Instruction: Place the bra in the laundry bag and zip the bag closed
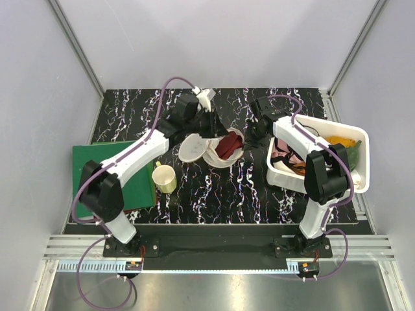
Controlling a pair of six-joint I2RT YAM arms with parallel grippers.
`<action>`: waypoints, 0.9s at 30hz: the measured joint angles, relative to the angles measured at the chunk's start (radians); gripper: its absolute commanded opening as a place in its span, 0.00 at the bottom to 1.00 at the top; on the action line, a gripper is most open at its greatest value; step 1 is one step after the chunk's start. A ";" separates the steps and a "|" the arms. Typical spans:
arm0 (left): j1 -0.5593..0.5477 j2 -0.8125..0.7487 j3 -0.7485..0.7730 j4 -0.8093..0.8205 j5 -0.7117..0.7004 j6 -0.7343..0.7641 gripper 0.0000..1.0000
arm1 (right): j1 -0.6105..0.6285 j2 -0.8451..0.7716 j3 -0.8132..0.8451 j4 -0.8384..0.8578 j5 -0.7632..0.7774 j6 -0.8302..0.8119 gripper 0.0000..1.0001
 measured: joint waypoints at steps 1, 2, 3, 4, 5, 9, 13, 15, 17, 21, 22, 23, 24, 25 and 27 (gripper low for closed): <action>0.000 0.035 0.047 -0.003 0.001 0.002 0.14 | 0.000 0.000 0.000 0.001 0.000 0.000 0.00; -0.001 0.063 0.072 0.002 0.001 -0.002 0.13 | 0.000 -0.002 0.000 0.000 0.000 0.000 0.00; -0.003 0.103 0.102 0.003 0.000 -0.003 0.13 | 0.000 -0.003 0.000 0.001 0.000 0.000 0.00; -0.005 0.136 0.117 0.003 -0.001 -0.003 0.12 | 0.000 -0.004 0.000 0.001 0.000 0.000 0.00; -0.006 0.162 0.122 0.002 -0.002 -0.005 0.12 | 0.000 -0.005 0.000 0.001 0.000 0.000 0.00; -0.031 0.281 0.125 -0.027 -0.010 -0.011 0.09 | 0.000 -0.014 0.000 0.001 -0.001 0.003 0.00; -0.054 0.368 0.125 -0.043 -0.019 -0.032 0.08 | 0.000 -0.031 0.007 0.001 -0.002 0.010 0.00; -0.058 0.396 0.125 -0.037 -0.023 -0.039 0.07 | 0.000 -0.039 0.011 0.000 -0.003 0.012 0.00; -0.058 0.428 0.132 -0.026 -0.036 -0.044 0.07 | 0.000 -0.048 0.019 -0.003 -0.009 0.014 0.00; -0.045 0.499 0.164 -0.009 -0.057 -0.053 0.07 | 0.000 -0.061 0.057 -0.028 -0.017 0.014 0.00; -0.040 0.509 0.164 -0.008 -0.061 -0.054 0.08 | 0.000 -0.066 0.068 -0.034 -0.018 0.014 0.00; -0.034 0.512 0.164 -0.011 -0.064 -0.054 0.14 | 0.000 -0.071 0.080 -0.042 -0.019 0.014 0.00; -0.030 0.513 0.164 -0.013 -0.068 -0.054 0.17 | 0.000 -0.075 0.094 -0.051 -0.019 0.013 0.00; -0.028 0.510 0.164 -0.013 -0.074 -0.050 0.23 | 0.000 -0.078 0.108 -0.058 -0.021 0.013 0.00; -0.025 0.496 0.162 -0.015 -0.085 -0.041 0.43 | 0.000 -0.079 0.130 -0.063 -0.026 0.010 0.00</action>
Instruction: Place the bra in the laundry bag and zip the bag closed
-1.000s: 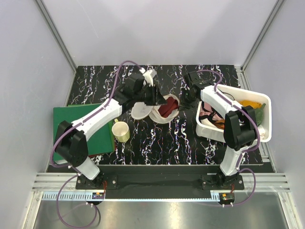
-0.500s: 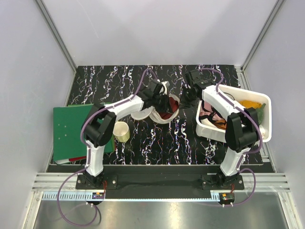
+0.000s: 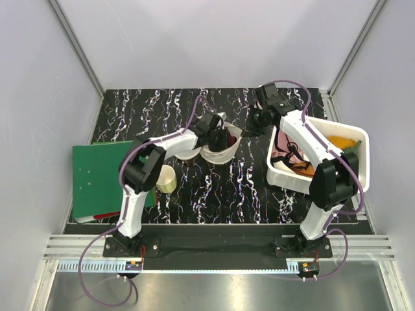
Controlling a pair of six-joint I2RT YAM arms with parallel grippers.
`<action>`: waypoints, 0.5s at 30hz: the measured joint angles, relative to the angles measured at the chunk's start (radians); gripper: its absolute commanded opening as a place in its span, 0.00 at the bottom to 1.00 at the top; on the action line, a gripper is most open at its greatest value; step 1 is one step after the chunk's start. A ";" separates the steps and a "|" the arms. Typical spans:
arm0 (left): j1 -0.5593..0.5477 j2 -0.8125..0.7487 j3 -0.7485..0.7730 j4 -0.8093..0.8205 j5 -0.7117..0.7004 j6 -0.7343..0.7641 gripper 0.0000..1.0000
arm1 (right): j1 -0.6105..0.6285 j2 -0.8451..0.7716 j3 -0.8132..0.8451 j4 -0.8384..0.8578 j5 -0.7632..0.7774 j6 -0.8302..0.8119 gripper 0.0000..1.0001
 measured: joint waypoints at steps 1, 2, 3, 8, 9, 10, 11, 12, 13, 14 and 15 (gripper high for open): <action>0.000 -0.014 -0.007 -0.002 -0.005 0.008 0.48 | 0.000 0.000 0.011 -0.003 -0.002 -0.001 0.00; 0.000 -0.034 -0.018 -0.008 -0.010 0.013 0.53 | 0.000 0.000 0.018 -0.005 -0.002 -0.005 0.00; 0.000 -0.058 -0.029 -0.014 -0.013 0.018 0.68 | 0.000 0.000 0.025 -0.010 -0.002 -0.009 0.00; 0.003 -0.235 -0.051 -0.079 -0.034 0.057 0.97 | 0.000 0.000 0.036 -0.025 0.001 -0.045 0.00; 0.005 -0.278 -0.062 -0.078 -0.042 0.060 0.97 | 0.002 0.000 0.042 -0.031 -0.001 -0.053 0.00; 0.010 -0.321 -0.078 -0.081 -0.046 0.061 0.97 | 0.004 0.000 0.047 -0.034 -0.001 -0.059 0.00; 0.016 -0.371 -0.103 -0.083 -0.048 0.061 0.96 | 0.005 0.000 0.054 -0.036 -0.001 -0.069 0.00; 0.023 -0.404 -0.121 -0.087 -0.047 0.060 0.94 | 0.004 0.000 0.058 -0.035 0.005 -0.077 0.00; 0.033 -0.442 -0.144 -0.089 -0.047 0.053 0.93 | 0.000 0.000 0.059 -0.035 0.009 -0.084 0.00; 0.047 -0.476 -0.171 -0.087 -0.047 0.043 0.93 | -0.005 0.001 0.059 -0.037 0.013 -0.091 0.00; 0.062 -0.500 -0.192 -0.086 -0.047 0.037 0.93 | -0.008 0.002 0.059 -0.037 0.018 -0.097 0.00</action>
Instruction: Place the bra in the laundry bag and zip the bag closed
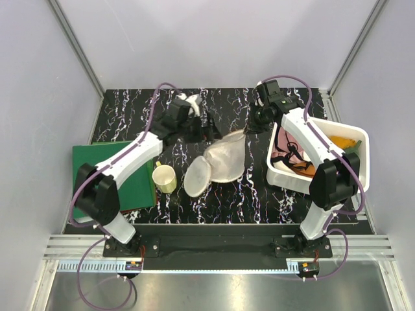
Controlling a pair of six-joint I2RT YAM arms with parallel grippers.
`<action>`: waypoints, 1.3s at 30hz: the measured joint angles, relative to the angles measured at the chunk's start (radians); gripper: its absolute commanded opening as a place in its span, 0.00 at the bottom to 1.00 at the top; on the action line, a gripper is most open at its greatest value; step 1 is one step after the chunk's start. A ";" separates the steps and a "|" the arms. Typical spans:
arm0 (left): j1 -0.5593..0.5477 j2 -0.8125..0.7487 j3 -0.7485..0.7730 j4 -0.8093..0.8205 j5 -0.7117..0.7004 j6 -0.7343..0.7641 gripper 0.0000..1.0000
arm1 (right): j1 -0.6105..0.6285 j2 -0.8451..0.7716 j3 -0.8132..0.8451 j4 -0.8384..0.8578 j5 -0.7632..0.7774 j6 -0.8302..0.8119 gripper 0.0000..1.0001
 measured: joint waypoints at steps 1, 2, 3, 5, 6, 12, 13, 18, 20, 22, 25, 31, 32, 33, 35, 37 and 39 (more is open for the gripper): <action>0.023 -0.022 -0.024 -0.001 0.005 -0.003 0.93 | -0.005 0.003 0.000 0.000 0.005 -0.006 0.00; 0.047 -0.033 -0.041 -0.004 0.007 -0.003 0.93 | -0.008 0.005 0.000 -0.003 0.009 -0.013 0.00; 0.073 -0.034 -0.054 -0.006 0.011 -0.003 0.94 | -0.011 0.007 0.000 -0.005 0.011 -0.019 0.00; 0.108 -0.031 -0.074 -0.013 0.010 -0.003 0.93 | -0.015 0.010 0.000 -0.005 0.018 -0.031 0.00; 0.116 -0.031 -0.082 -0.021 0.009 -0.003 0.93 | -0.017 0.010 0.000 -0.004 0.019 -0.036 0.00; 0.108 -0.030 -0.096 -0.023 0.021 -0.026 0.69 | -0.029 0.010 0.000 0.000 0.037 -0.068 0.00; 0.102 -0.029 -0.102 -0.022 0.023 -0.031 0.68 | -0.032 0.010 0.000 -0.001 0.041 -0.072 0.00; 0.059 0.045 -0.117 -0.023 0.006 -0.026 0.63 | -0.045 0.010 0.000 0.004 0.039 -0.081 0.00; 0.040 0.091 -0.131 -0.026 -0.020 -0.032 0.63 | -0.049 0.010 0.000 0.009 0.033 -0.081 0.00; 0.019 0.106 -0.166 -0.032 -0.074 -0.044 0.65 | -0.050 0.010 0.000 0.011 0.033 -0.082 0.00; -0.020 0.105 -0.214 -0.066 -0.197 -0.072 0.66 | -0.050 0.010 0.000 0.017 0.032 -0.082 0.00; -0.048 0.100 -0.224 -0.113 -0.397 -0.149 0.61 | -0.050 0.010 -0.003 0.022 0.032 -0.082 0.00; -0.044 0.101 -0.224 -0.117 -0.407 -0.159 0.60 | -0.050 0.010 -0.004 0.023 0.032 -0.083 0.00; -0.032 0.101 -0.224 -0.126 -0.415 -0.171 0.60 | -0.050 0.010 -0.006 0.023 0.032 -0.084 0.00; -0.006 0.102 -0.224 -0.132 -0.417 -0.185 0.60 | -0.050 0.010 -0.010 0.025 0.031 -0.084 0.00; 0.017 0.107 -0.224 -0.134 -0.413 -0.190 0.60 | -0.050 0.010 -0.014 0.025 0.024 -0.084 0.00; 0.040 0.120 -0.223 -0.133 -0.408 -0.190 0.57 | -0.050 0.010 -0.014 0.026 0.014 -0.084 0.00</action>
